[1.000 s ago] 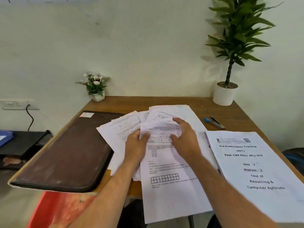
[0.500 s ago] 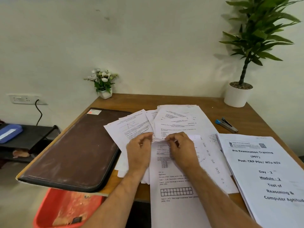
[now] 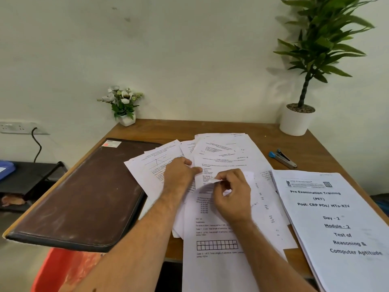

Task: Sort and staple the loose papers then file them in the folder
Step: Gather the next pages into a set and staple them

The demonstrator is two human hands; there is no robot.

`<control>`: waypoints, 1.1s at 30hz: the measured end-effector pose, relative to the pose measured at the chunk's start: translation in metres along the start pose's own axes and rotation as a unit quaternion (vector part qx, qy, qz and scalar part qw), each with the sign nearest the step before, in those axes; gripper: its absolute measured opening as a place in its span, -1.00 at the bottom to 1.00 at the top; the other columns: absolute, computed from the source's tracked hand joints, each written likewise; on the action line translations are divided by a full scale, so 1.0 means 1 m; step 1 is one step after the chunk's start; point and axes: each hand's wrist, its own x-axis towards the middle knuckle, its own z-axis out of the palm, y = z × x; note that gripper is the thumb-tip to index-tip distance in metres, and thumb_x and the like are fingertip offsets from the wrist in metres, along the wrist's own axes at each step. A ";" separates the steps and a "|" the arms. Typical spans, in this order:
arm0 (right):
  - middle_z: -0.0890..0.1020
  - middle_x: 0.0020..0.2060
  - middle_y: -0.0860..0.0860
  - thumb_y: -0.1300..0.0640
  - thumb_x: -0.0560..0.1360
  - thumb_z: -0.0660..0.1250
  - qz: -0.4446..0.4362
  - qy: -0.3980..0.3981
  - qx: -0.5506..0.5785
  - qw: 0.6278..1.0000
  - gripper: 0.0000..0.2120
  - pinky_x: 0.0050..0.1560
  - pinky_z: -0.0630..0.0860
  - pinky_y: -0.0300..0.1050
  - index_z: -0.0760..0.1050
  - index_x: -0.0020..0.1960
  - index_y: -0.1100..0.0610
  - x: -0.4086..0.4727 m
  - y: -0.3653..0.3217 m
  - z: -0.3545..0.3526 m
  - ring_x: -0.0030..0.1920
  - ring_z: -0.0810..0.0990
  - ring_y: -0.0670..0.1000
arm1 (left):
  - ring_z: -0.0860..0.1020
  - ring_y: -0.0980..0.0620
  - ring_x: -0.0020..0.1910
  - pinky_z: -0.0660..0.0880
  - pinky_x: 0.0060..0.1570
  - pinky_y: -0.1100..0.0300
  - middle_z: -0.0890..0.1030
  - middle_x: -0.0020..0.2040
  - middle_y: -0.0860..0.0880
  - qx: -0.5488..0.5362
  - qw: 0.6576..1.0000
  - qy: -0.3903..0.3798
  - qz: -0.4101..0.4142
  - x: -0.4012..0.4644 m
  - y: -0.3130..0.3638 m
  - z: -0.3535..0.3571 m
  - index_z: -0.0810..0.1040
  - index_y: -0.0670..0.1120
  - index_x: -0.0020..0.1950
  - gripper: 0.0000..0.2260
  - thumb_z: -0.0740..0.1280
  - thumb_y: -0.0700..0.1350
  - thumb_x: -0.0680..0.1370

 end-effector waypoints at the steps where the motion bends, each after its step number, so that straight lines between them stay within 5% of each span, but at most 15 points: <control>1: 0.54 -0.07 -0.04 0.20 0.44 0.36 -0.002 -0.006 -0.004 1.000 -0.91 -0.15 0.55 -0.33 0.58 -0.07 0.12 -0.001 0.000 0.001 -0.11 0.57 -0.11 | 0.54 0.06 -0.04 0.39 -0.01 0.19 0.67 0.09 0.02 0.006 1.000 -0.001 0.002 0.001 0.000 0.002 0.64 -0.02 0.15 -0.61 0.59 0.11 0.41; 6: 0.53 -0.02 -0.09 0.10 0.48 0.37 0.021 -0.026 -0.021 0.999 -0.91 -0.10 0.58 -0.30 0.59 -0.03 0.06 -0.001 0.001 0.000 -0.10 0.58 -0.10 | 0.51 0.21 -0.27 0.38 -0.27 0.21 0.59 -0.21 0.17 -0.031 0.999 -0.016 -0.006 0.004 0.000 0.017 0.56 0.03 -0.10 -0.79 0.52 0.10 0.49; 13: 0.56 0.01 -0.14 0.09 0.56 0.39 0.070 -0.011 -0.054 0.996 -0.89 -0.11 0.46 -0.47 0.55 0.08 0.04 0.008 0.004 -0.009 -0.09 0.56 -0.21 | 0.68 -0.05 -0.13 0.62 -0.08 0.02 0.70 -0.19 0.04 -0.132 0.991 -0.011 0.030 0.005 -0.008 0.027 0.63 -0.03 -0.13 -0.88 0.46 0.00 0.54; 18: 0.58 0.12 -0.15 0.08 0.60 0.33 0.067 -0.025 -0.075 0.995 -0.84 0.03 0.36 -0.56 0.55 0.17 0.00 0.005 0.008 -0.007 0.03 0.51 -0.25 | 0.71 -0.01 -0.06 0.63 0.09 -0.12 0.74 -0.11 0.10 -0.211 0.976 -0.013 0.045 -0.003 -0.025 0.017 0.70 0.13 -0.01 -0.85 0.38 0.07 0.48; 24: 0.53 0.21 -0.08 0.09 0.65 0.24 0.035 -0.036 -0.095 0.994 -0.80 0.16 0.47 -0.27 0.57 0.22 0.04 0.026 -0.003 -0.013 0.18 0.50 -0.10 | 0.66 -0.13 -0.16 0.59 -0.05 -0.11 0.70 -0.25 -0.04 -0.228 0.973 0.023 0.039 -0.019 -0.029 0.002 0.64 -0.13 -0.19 -0.67 0.33 0.08 0.62; 27: 0.50 0.18 -0.02 0.09 0.65 0.23 0.000 -0.070 -0.115 0.991 -0.78 0.16 0.55 -0.10 0.57 0.23 0.08 0.032 -0.009 -0.002 0.16 0.51 -0.03 | 0.57 -0.01 -0.26 0.51 -0.20 0.00 0.64 -0.31 -0.02 -0.203 0.977 0.032 0.062 -0.019 -0.039 0.000 0.57 -0.12 -0.24 -0.64 0.30 0.08 0.65; 30: 0.49 0.19 0.01 0.08 0.66 0.22 -0.018 -0.114 -0.142 0.983 -0.76 0.18 0.57 -0.03 0.57 0.25 0.07 0.030 -0.008 0.008 0.20 0.50 0.01 | 0.68 0.03 -0.04 0.63 0.04 -0.10 0.72 -0.08 0.11 -0.222 0.971 0.017 0.089 -0.018 -0.046 0.000 0.66 0.04 -0.04 -0.86 0.31 -0.02 0.64; 33: 0.50 0.17 0.06 0.10 0.64 0.23 -0.053 -0.115 -0.158 0.979 -0.78 0.14 0.59 0.00 0.58 0.20 0.11 0.027 -0.005 0.011 0.18 0.50 0.06 | 0.67 0.00 -0.01 0.63 0.07 -0.16 0.72 -0.05 0.11 -0.242 0.964 0.027 0.104 -0.024 -0.042 0.001 0.67 0.02 -0.03 -0.86 0.33 -0.05 0.64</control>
